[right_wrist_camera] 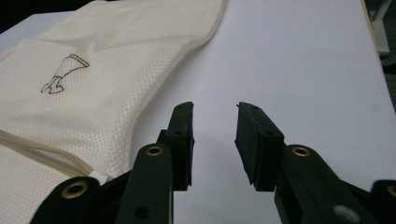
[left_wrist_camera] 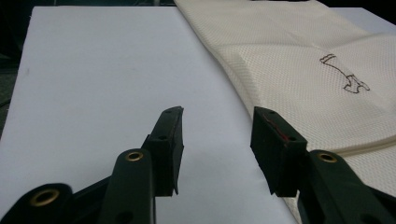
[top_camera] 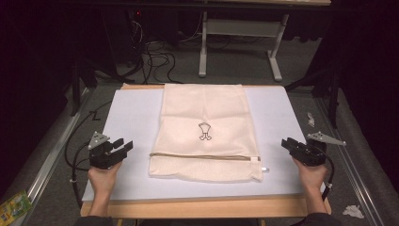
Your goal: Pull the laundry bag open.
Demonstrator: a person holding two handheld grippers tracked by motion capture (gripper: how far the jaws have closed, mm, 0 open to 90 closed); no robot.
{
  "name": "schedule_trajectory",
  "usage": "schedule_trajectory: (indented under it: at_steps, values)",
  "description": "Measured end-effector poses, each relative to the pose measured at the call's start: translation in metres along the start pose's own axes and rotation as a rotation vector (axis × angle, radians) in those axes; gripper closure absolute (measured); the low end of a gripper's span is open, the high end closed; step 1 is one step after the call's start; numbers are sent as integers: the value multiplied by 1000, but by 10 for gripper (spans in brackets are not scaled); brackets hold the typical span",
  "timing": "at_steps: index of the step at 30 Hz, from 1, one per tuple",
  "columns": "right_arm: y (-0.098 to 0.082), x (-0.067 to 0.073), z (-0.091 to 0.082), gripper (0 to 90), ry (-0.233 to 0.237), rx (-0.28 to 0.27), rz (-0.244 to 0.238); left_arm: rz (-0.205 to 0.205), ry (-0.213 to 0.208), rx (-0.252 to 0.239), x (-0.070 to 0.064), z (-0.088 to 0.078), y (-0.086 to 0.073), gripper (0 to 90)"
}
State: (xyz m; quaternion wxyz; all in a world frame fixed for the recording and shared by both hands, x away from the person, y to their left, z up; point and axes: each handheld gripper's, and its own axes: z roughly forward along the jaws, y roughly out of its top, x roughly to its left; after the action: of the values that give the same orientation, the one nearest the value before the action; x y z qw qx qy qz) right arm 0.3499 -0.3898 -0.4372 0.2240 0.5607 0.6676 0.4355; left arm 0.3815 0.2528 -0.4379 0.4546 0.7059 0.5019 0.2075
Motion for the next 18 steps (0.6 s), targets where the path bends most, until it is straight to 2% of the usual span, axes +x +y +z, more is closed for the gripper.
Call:
schedule_trajectory:
  at_steps: [5, 11, 18]
  values:
    - [-5, -6, 2, 678, -16, 1, 10, 13, 24, 12, 2, 5, -2, 548]
    - [-8, -10, 5, 677, -31, 6, 30, 5, 33, 16, 4, 13, -4, 548]
    - [-10, -12, 9, 673, -44, 8, 29, 4, 51, 25, 6, 21, -5, 546]
